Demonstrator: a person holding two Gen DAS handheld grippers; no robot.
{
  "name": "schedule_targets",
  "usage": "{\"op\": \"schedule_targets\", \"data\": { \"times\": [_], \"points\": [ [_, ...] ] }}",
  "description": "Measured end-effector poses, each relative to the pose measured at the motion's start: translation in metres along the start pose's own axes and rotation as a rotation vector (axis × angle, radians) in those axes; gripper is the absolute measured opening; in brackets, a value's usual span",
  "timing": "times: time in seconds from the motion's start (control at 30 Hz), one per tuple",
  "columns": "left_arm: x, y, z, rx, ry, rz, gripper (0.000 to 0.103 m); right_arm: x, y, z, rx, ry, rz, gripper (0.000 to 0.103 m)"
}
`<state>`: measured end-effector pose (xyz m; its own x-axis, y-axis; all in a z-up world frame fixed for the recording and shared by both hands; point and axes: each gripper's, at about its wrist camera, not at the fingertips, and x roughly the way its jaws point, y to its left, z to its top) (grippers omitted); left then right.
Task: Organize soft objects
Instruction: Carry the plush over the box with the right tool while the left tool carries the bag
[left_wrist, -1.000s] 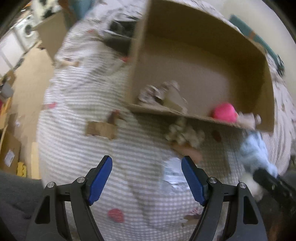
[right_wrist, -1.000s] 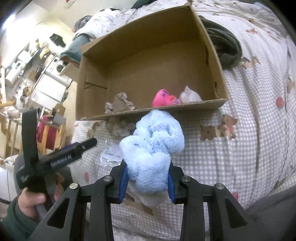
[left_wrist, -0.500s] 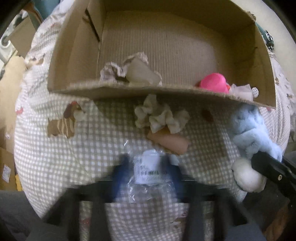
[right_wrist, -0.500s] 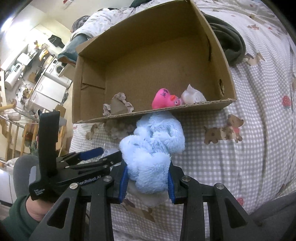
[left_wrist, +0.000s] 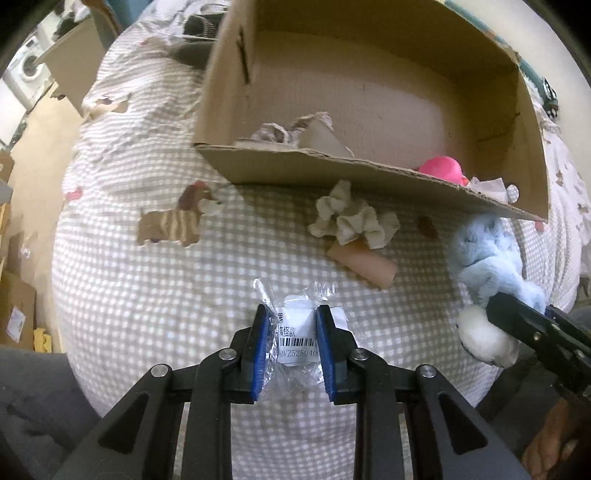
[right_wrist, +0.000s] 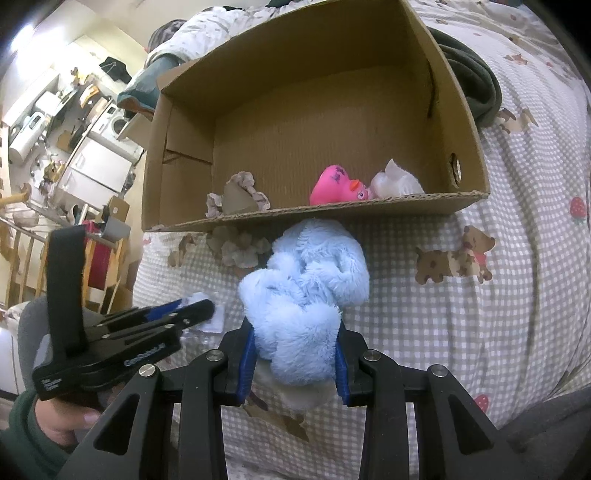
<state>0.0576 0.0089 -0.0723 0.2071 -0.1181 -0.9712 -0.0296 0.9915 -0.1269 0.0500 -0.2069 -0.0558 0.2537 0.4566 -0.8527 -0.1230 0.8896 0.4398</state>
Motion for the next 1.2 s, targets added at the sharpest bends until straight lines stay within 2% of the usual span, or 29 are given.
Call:
{"op": "schedule_targets", "data": {
  "times": [0.13,0.23,0.5,0.63,0.87,1.0,1.2],
  "points": [
    [-0.015,0.017,-0.008,-0.015,-0.018,0.026,0.022,0.001,0.005,-0.002,-0.022,-0.002,-0.011,0.037],
    [-0.03,0.025,-0.015,-0.023,-0.061,0.039,0.022,-0.003,0.009,-0.003,-0.042,-0.014,0.005,0.037],
    [-0.08,0.03,-0.031,-0.038,-0.256,0.082,0.022,-0.028,0.031,-0.01,-0.133,-0.115,0.116,0.037],
    [-0.095,0.01,-0.027,-0.038,-0.337,0.09,0.022,-0.044,0.04,-0.012,-0.177,-0.189,0.168,0.037],
    [-0.109,-0.004,-0.012,-0.04,-0.418,0.074,0.022,-0.075,0.039,-0.011,-0.183,-0.34,0.164,0.037],
    [-0.121,-0.01,0.013,-0.019,-0.446,0.065,0.022,-0.09,0.032,-0.001,-0.154,-0.379,0.144,0.037],
    [-0.126,-0.018,0.053,0.015,-0.472,0.07,0.022,-0.092,0.031,0.032,-0.161,-0.399,0.115,0.037]
  ]
}}
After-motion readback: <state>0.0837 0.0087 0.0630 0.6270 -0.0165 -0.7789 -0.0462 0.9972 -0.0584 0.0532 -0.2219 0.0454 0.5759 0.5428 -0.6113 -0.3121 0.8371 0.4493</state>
